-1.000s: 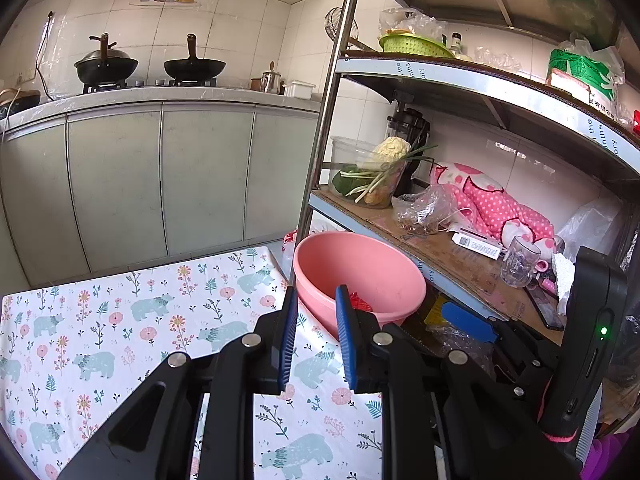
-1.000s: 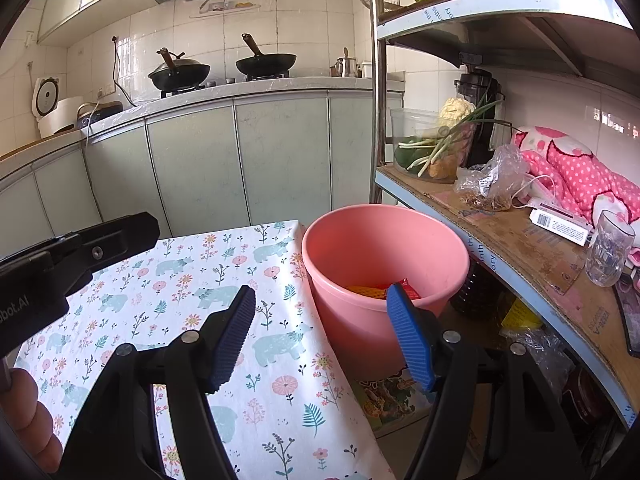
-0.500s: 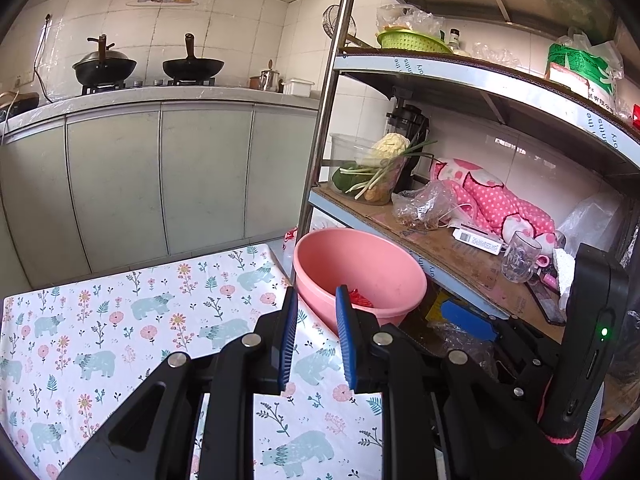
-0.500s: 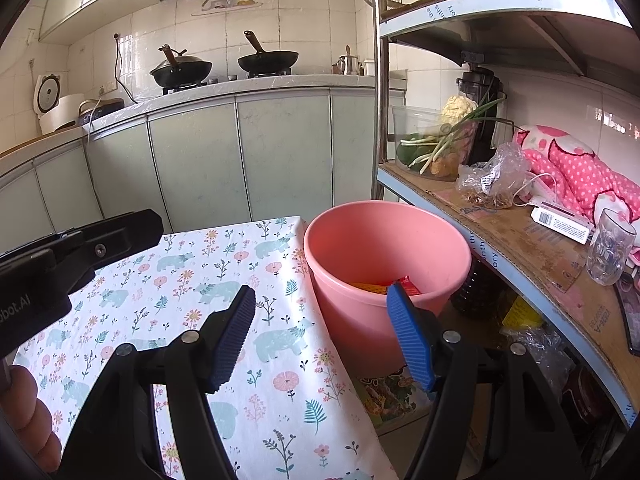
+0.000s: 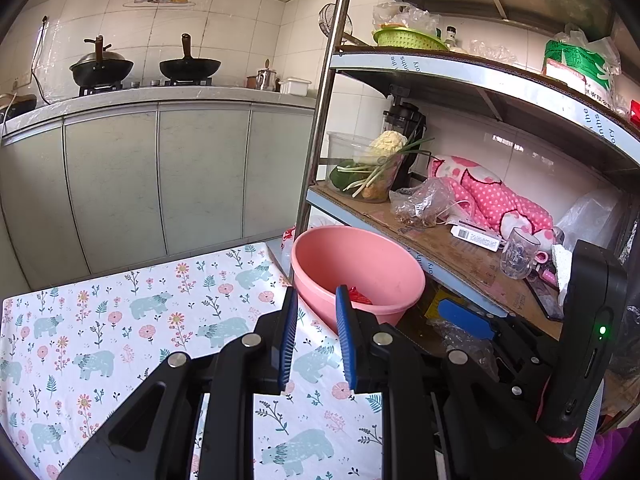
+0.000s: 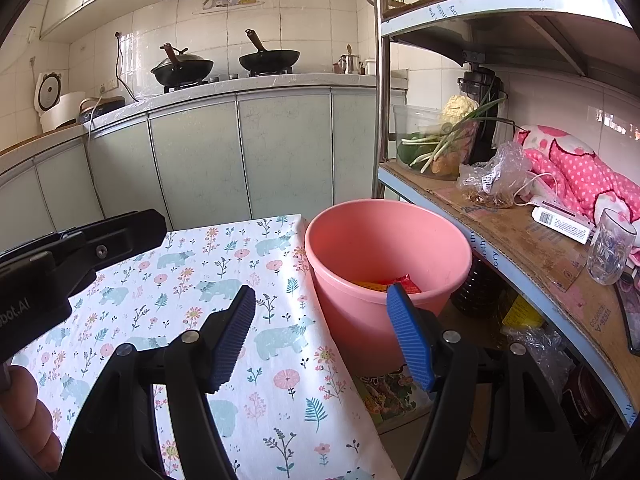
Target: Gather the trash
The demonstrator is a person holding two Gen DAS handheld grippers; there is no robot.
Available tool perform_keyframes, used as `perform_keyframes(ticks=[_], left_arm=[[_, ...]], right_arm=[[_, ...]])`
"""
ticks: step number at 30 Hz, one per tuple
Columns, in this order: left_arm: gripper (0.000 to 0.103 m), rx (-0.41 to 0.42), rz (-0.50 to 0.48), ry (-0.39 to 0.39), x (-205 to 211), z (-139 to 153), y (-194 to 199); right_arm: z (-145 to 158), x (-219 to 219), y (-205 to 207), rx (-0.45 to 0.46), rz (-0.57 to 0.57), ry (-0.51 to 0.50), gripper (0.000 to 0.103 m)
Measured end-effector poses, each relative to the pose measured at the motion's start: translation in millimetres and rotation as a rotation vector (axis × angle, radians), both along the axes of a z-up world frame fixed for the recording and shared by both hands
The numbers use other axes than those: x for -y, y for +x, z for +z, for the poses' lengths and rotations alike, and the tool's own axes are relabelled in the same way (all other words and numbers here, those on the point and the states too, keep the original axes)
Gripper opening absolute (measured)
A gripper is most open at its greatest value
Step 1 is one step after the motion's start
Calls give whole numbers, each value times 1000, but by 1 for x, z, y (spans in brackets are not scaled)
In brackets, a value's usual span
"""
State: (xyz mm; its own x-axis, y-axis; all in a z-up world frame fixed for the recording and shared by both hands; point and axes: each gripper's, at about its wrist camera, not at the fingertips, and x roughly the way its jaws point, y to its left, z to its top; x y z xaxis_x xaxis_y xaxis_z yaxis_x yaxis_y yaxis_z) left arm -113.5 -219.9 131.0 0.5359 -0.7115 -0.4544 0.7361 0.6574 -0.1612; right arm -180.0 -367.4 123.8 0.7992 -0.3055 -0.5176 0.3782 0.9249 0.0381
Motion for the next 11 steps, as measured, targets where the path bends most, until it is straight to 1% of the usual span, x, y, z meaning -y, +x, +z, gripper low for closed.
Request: perform_keyframes(ticks=[11], left_arm=[[18,-13,8,4,-1,-2,2]], right_arm=[[-2,1,1,-7,3,3,69]])
